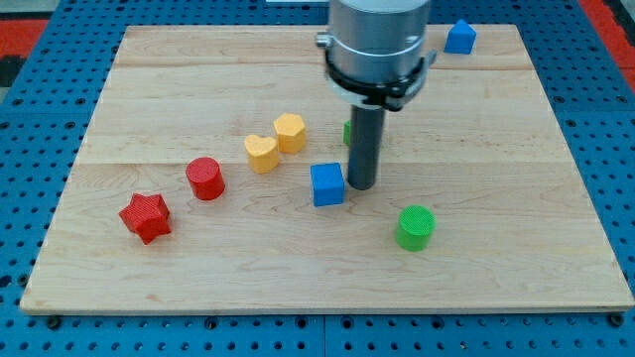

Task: Push the blue triangle towards the blue cube

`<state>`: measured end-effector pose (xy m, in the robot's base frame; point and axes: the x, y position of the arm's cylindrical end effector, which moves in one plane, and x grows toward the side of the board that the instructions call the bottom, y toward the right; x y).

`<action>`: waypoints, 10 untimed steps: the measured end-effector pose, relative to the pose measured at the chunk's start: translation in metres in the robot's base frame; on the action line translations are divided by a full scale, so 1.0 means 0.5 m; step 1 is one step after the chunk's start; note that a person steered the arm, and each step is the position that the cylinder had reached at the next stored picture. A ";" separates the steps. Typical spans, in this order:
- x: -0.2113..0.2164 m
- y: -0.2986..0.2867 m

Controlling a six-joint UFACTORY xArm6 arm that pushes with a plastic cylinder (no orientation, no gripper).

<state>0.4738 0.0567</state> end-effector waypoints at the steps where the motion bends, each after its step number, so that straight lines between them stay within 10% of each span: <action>1: -0.021 0.149; 4: -0.321 0.575; 6: -0.556 0.559; 10: -0.557 0.249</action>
<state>0.1951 0.1809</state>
